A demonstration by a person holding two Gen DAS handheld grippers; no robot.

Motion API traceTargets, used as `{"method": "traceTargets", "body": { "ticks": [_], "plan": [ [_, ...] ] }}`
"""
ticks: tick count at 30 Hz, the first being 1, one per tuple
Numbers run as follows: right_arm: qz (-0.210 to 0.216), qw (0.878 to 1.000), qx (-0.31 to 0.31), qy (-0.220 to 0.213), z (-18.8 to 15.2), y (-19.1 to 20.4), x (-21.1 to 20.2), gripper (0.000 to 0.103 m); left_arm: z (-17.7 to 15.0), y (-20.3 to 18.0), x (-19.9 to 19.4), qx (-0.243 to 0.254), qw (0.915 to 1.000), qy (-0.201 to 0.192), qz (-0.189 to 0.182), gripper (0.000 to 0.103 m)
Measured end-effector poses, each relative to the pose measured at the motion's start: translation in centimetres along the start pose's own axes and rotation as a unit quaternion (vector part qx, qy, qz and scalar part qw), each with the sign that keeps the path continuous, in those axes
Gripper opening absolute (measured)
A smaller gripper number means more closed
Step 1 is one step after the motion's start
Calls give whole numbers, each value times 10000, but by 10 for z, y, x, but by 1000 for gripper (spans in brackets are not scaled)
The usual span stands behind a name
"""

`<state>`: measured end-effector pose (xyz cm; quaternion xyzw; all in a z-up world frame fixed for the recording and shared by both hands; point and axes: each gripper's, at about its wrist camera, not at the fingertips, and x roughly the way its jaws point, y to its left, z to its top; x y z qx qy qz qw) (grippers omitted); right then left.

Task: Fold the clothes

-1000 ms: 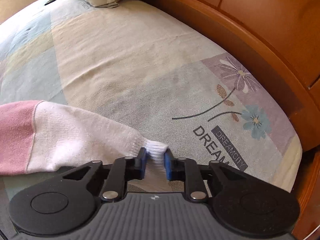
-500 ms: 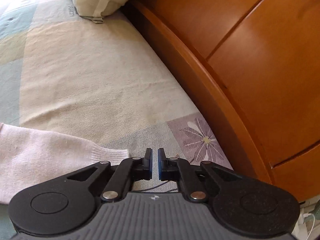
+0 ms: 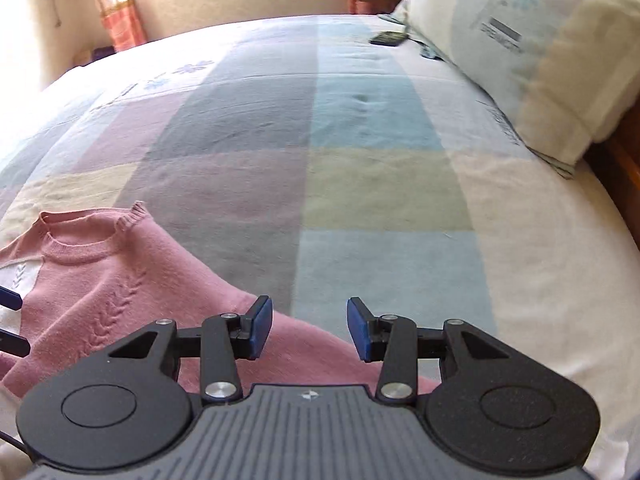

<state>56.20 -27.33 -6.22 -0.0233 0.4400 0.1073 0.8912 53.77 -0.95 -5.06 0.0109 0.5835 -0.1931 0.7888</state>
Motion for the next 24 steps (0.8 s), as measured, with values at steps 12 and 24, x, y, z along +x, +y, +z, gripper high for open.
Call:
{"method": "traceTargets", "body": {
  "ticks": [12, 24],
  "plan": [
    [284, 9825, -1767, 518, -6, 65, 62, 48, -23, 44, -2, -542, 9982, -233, -122, 74],
    [75, 9925, -1152, 395, 42, 50, 60, 11, -9, 72, -16, -606, 9943, -857, 162, 74]
  ]
}}
